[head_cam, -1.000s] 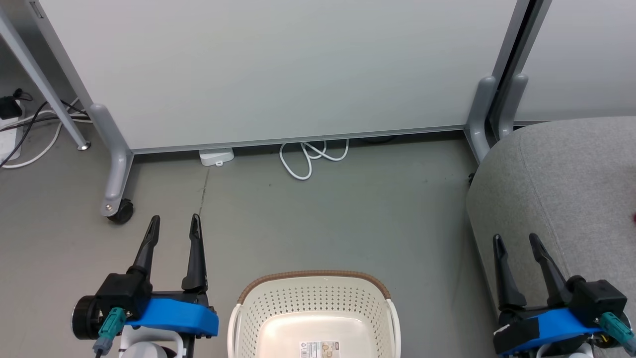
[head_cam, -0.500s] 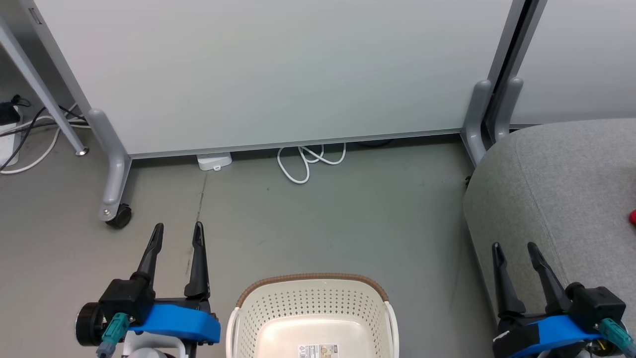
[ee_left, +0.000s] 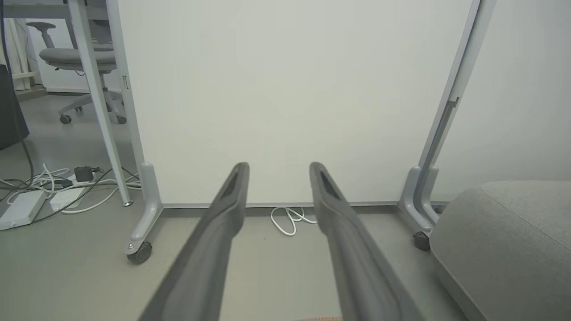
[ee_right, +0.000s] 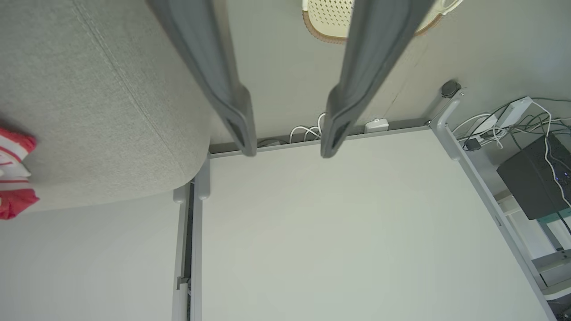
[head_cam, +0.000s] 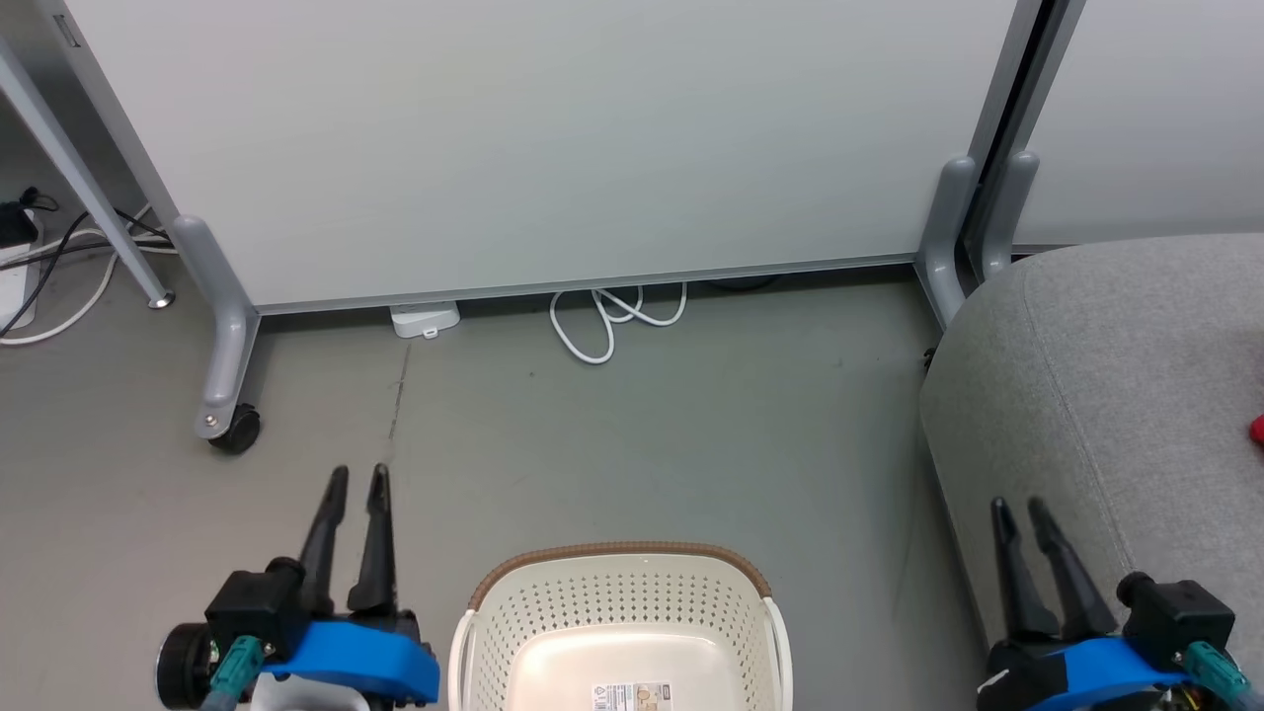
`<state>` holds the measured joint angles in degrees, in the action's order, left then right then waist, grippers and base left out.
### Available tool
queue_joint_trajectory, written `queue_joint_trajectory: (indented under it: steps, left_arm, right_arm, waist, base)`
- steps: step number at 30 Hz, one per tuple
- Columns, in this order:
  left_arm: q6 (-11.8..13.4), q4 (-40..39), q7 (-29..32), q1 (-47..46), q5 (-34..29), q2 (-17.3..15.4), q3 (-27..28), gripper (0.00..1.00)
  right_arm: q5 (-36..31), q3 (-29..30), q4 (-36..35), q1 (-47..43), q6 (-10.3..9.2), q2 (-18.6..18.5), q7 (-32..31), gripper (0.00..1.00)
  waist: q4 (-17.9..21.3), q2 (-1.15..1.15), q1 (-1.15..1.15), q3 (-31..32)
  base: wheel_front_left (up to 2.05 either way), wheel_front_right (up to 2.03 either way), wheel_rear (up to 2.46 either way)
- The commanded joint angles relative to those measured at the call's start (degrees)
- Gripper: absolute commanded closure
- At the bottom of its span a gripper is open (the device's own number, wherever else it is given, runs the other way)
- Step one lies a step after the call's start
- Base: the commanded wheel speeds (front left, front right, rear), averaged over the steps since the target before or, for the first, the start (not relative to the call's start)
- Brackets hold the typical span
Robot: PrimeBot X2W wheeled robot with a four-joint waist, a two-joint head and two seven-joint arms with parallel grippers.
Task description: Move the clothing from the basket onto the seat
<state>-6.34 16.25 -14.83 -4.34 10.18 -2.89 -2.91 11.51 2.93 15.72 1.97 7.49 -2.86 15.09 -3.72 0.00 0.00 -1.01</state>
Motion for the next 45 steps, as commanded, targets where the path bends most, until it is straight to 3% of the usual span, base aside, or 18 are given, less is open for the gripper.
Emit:
queue_joint_trajectory:
  steps: [1, 26, 45]
  left_arm:
    - [-0.01, 0.29, 0.07, 0.25, 0.05, 0.01, 0.03, 1.00]
    - [-0.39, -0.15, 6.56, -0.27, 24.82, 0.01, 2.96, 1.00]
    - [-0.63, -0.78, 10.35, -0.83, 39.43, 0.00, 4.66, 1.00]
  right_arm:
    - [0.06, 0.03, 0.29, -0.13, 0.00, 0.03, -0.09, 1.00]
    - [24.45, 1.14, -0.06, 1.22, 0.00, 0.02, -6.66, 1.00]
    - [38.82, 1.79, -0.56, 2.20, 0.00, -0.02, -10.52, 1.00]
  waist:
    - [0.00, 0.00, 0.00, 0.00]
    - [0.72, 0.00, 0.00, 0.16]
    - [1.25, 0.00, 0.00, 0.28]
  base:
    - [0.00, 0.00, 0.00]
    - [0.00, 0.00, 0.00]
    - [0.00, 0.00, 0.00]
